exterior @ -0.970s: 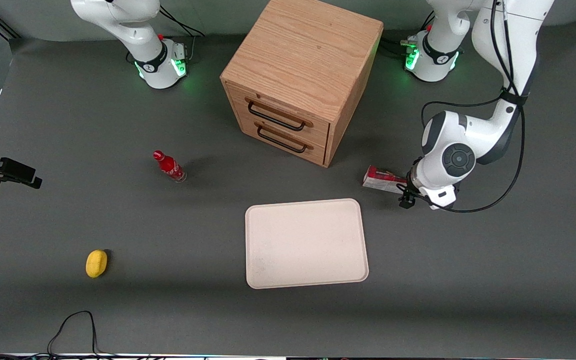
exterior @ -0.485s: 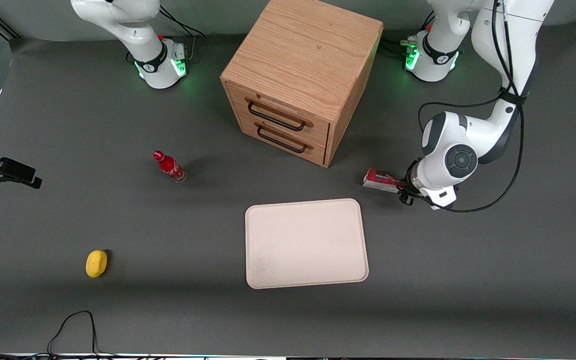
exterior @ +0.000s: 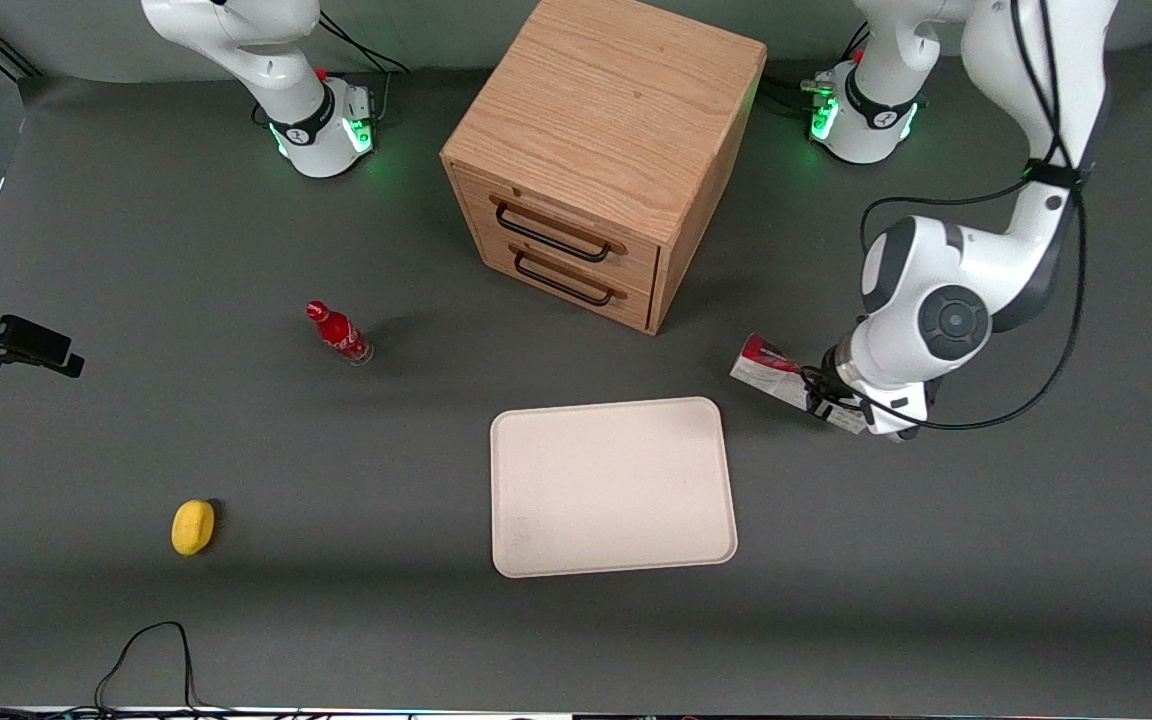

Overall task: Place red cookie box on tray
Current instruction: 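Close the left gripper on the cookie box's end and lift it, then carry the upright cookie box with the left gripper over the tray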

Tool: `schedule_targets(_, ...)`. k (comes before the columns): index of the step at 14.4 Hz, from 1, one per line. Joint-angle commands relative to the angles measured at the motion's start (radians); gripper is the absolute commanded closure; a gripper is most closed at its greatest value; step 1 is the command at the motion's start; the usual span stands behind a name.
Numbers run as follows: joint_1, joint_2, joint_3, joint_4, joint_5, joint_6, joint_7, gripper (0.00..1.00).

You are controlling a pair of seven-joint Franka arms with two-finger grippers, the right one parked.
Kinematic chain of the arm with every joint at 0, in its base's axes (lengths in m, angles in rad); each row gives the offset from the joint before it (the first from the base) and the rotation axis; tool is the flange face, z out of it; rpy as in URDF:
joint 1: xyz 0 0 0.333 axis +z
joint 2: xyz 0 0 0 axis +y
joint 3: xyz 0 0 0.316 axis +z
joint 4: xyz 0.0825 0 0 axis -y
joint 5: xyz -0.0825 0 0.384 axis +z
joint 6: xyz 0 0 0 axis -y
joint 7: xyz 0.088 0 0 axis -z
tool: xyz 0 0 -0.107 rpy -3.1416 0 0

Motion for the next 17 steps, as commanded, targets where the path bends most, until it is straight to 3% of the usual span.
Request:
schedule_targets(1,-0.006,-0.016,0.049,0.177,-0.009,-0.142,0.244,1.00)
schedule_targets(6,-0.029,0.056,0.066,0.512,-0.012,-0.380,0.672,1.00)
schedule_targets(11,-0.147,0.306,0.101,0.954,-0.013,-0.618,0.705,1.00)
schedule_targets(17,-0.285,0.548,0.112,1.146,0.005,-0.568,0.702,1.00)
